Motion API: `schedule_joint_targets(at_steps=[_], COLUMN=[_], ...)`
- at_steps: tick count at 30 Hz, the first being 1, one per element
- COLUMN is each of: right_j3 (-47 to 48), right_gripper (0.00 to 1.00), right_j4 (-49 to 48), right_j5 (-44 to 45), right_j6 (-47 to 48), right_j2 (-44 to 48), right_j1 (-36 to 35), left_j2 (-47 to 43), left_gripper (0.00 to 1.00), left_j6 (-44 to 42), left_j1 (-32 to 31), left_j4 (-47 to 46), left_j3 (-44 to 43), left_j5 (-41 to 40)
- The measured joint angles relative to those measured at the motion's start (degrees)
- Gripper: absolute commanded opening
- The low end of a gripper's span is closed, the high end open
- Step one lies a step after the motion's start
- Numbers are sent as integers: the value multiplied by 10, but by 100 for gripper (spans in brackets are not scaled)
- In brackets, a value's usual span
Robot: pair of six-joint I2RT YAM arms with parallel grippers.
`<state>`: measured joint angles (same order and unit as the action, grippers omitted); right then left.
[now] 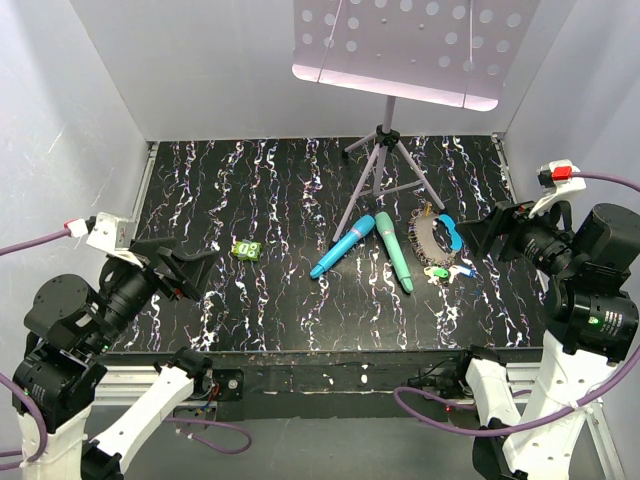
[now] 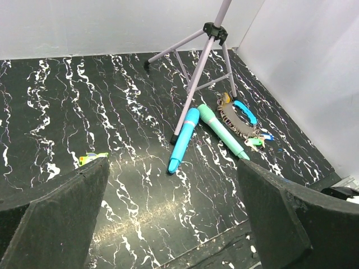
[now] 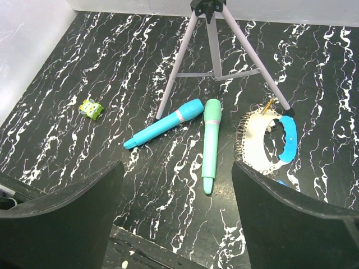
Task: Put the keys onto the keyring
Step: Reset both arms
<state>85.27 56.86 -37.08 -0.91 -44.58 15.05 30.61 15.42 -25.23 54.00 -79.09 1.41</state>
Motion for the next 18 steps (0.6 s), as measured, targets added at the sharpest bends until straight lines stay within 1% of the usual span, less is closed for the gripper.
schedule_joint_targets(at_steps=[18], right_j3=[0], right_gripper=[86], right_j4=[0], right_j5=[-11], right_j6=[-4], right_j2=[-5], right_j1=[3], left_j2=[-16], left_gripper=[98], left_j6=[1], left_j1=[0], left_j4=[-18], left_j3=[19], left_j5=[0])
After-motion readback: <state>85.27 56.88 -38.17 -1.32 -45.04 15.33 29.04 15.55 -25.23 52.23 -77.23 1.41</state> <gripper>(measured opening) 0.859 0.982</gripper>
